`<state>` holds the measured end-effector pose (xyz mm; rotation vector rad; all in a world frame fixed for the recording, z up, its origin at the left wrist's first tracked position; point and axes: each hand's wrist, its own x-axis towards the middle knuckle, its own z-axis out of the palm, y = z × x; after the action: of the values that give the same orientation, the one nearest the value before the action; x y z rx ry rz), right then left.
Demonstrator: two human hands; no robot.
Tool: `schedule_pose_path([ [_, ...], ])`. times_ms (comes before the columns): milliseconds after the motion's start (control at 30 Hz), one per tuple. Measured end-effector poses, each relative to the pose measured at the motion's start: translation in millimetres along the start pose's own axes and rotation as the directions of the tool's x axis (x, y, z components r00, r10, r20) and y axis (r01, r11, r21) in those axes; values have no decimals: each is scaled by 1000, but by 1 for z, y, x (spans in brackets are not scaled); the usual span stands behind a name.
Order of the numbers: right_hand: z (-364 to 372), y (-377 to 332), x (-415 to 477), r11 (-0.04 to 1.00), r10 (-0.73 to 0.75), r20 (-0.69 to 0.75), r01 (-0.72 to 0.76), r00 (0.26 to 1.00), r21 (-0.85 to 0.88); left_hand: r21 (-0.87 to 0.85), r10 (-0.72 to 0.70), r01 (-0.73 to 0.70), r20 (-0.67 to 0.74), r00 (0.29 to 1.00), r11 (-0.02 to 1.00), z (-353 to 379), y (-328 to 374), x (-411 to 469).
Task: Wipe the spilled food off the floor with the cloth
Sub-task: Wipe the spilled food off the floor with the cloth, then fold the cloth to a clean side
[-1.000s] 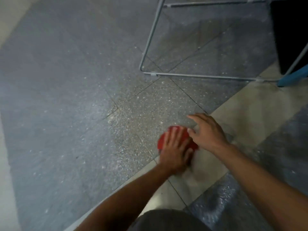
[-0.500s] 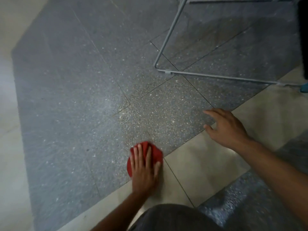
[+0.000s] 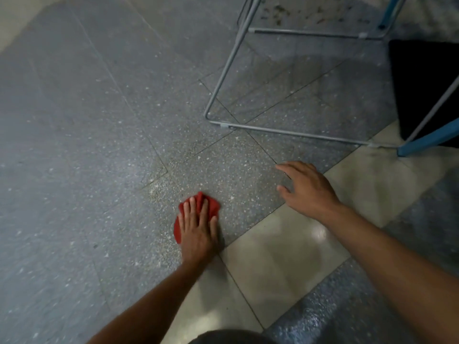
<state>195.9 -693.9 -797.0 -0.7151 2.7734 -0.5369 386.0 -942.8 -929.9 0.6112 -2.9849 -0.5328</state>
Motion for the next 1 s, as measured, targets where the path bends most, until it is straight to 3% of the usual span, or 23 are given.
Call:
schedule_pose_path([
  [67, -5, 8, 2, 999, 36, 1, -36, 999, -16, -32, 97, -95, 49, 994, 995, 20, 32, -46],
  [100, -5, 10, 2, 999, 43, 5, -43, 999, -23, -63, 223, -217, 98, 970, 974, 32, 52, -66],
  [133, -4, 10, 2, 999, 47, 8, -47, 999, -25, -90, 392, -382, 151, 907, 920, 43, 73, -78],
  [200, 0, 10, 1, 999, 51, 13, -50, 999, -16, -172, 699, -679, 237, 675, 714, 60, 107, -74],
  [233, 2, 8, 1, 999, 51, 20, -51, 999, -12, -199, 778, -755, 236, 582, 625, 62, 118, -55],
  [267, 3, 7, 1, 999, 54, 29, -53, 998, -11, -204, 807, -784, 233, 543, 587, 62, 128, -33],
  [300, 4, 5, 1, 998, 57, 35, -57, 998, -12, -182, 790, -772, 220, 572, 609, 60, 135, -8],
  [367, 4, 5, 2, 998, 67, 26, -66, 997, -12, -96, 688, -683, 175, 704, 724, 48, 139, 44],
  [467, 0, 8, 1, 997, 74, 11, -74, 997, -8, 0, 409, -421, 234, 882, 907, 28, 114, 89],
  [600, -3, 19, 0, 995, 101, 25, -101, 995, -3, 49, 230, -241, 168, 959, 969, 18, 70, 63],
  [733, -2, 23, -1, 994, 110, 20, -111, 994, 19, -57, 316, -311, 168, 934, 949, 18, 72, -26],
  [833, -4, 20, 1, 996, 86, 30, -86, 996, 7, -283, 390, -302, 341, 856, 910, 11, 99, -68],
  [900, -8, 17, 4, 997, 80, 26, -80, 996, 15, -509, 280, -14, 450, 848, 861, -11, 121, -65],
  [967, -16, 10, 3, 993, 101, 41, -103, 994, 51, -634, 118, 370, 592, 798, 679, -37, 145, -48],
  [1000, -20, 5, 0, 991, 106, 64, -111, 992, 69, -629, 54, 532, 673, 738, 567, -51, 156, -39],
])
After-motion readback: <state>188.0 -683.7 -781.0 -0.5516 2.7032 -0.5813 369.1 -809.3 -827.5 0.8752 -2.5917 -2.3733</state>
